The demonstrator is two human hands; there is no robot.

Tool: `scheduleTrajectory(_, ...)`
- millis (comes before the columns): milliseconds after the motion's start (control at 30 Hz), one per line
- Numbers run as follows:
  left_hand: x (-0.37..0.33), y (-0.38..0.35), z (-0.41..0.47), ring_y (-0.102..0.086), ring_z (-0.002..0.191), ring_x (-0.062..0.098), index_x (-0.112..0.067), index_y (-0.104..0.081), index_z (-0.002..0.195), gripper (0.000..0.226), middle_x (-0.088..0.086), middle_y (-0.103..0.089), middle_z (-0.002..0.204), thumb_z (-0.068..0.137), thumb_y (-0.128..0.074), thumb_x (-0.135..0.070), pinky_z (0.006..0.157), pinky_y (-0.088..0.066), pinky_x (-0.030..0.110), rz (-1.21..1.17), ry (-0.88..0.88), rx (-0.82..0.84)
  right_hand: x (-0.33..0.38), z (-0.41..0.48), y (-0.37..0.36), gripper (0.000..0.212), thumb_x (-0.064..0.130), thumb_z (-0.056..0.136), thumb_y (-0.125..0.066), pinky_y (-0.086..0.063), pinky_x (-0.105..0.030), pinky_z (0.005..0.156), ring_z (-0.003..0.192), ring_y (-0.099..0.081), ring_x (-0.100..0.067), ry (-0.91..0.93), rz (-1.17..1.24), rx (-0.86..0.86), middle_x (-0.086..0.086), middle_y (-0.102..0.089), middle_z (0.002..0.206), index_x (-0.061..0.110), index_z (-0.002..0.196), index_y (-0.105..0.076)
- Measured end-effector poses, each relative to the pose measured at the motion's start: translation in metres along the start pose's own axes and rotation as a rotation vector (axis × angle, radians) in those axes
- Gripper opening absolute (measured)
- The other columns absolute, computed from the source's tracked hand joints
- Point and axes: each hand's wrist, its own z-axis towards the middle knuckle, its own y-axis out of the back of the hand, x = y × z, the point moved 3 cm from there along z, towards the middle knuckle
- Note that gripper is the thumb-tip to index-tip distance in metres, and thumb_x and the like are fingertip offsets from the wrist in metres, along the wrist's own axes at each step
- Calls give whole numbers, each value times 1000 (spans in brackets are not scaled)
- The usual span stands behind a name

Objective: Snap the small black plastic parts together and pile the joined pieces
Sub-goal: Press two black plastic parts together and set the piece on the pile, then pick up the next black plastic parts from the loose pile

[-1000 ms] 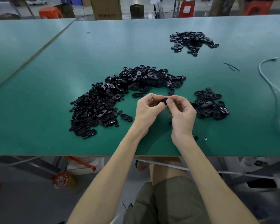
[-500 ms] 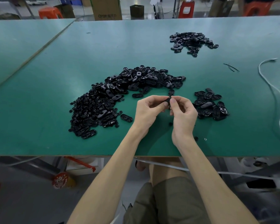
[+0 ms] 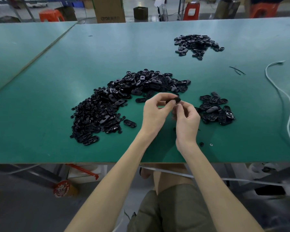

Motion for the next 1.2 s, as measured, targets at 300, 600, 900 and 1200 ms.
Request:
scheduleTrajectory(300,-42,-64,34,-73,94,10,-18,-70,131,36,-1,-77,112,95,-71,-11,98,-55,31,325,-12,370,-1,-2,0,25,-5,96,-54,-41,-30,66,64,-46,-8,-44,-49,73,16,-56,67,16,83,-56)
scheduleTrajectory(600,-24,-3,31,-64,80,0,-18,-77,102,33,-7,-75,101,94,-51,2,76,-52,23,482,43,106,3,-4,-2,20,3,100,-57,-52,-28,69,75,-62,-7,4,-58,69,2,-71,88,18,98,-71)
scheduleTrajectory(900,3,100,34,-43,126,38,-5,-60,125,33,20,-53,135,94,-53,4,106,-36,45,1269,212,-51,3,-4,-2,17,3,102,-56,-50,-15,65,70,-62,1,-10,-76,49,-2,-70,91,13,105,-71)
scheduleTrajectory(1200,12,109,26,-45,118,33,-9,-65,113,22,13,-52,126,94,-64,2,103,-30,44,1302,154,-107,3,-3,-2,17,4,102,-57,-51,-15,65,70,-62,3,-5,-85,51,-2,-70,91,14,104,-70)
